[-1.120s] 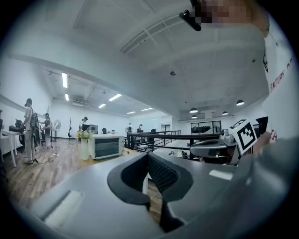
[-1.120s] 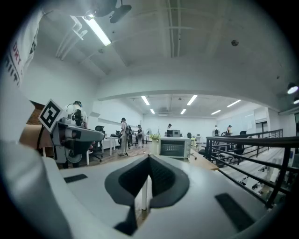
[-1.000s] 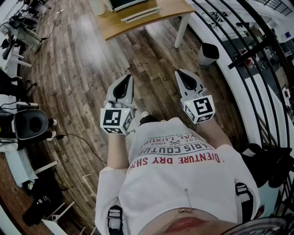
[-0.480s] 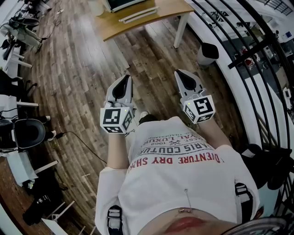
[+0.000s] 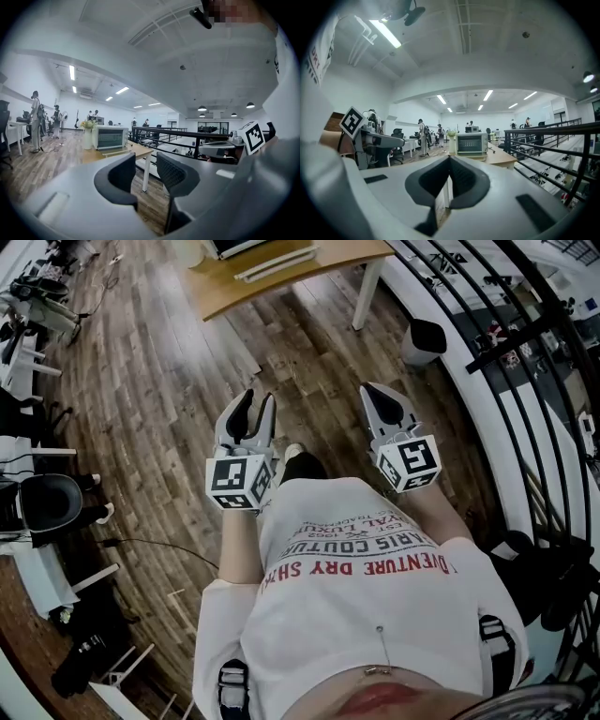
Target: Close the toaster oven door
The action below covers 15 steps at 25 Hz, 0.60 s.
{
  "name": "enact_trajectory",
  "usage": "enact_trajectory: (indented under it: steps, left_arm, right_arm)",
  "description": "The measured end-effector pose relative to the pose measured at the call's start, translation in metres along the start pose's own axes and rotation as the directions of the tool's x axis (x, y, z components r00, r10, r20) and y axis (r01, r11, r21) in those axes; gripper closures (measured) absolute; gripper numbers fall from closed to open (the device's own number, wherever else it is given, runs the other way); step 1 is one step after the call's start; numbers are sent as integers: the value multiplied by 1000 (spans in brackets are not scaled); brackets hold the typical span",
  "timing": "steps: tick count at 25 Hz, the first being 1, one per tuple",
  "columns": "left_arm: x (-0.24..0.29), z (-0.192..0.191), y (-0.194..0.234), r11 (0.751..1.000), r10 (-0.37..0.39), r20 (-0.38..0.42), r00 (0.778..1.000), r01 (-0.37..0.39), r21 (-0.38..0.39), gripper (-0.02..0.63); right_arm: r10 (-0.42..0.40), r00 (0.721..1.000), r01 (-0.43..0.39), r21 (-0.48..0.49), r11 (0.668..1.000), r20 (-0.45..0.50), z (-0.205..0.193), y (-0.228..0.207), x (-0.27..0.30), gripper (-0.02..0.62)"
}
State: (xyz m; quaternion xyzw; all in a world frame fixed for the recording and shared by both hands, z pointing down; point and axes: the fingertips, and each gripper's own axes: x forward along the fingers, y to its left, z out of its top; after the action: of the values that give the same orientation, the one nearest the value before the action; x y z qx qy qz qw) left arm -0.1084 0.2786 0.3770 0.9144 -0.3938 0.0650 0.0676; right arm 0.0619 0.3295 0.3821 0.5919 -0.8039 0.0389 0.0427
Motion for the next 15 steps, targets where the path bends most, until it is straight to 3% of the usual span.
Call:
enact_trajectory:
  steps: [8, 15]
  left_arm:
    - [36, -10, 43, 999, 26, -26, 999, -27, -32, 480]
    - [104, 1, 114, 998, 22, -22, 1000, -23, -58, 480]
  right_arm:
    - [13, 1000, -14, -2, 1000, -22, -8, -13, 52, 591]
    - [22, 998, -25, -47, 999, -57, 1, -29, 142, 591]
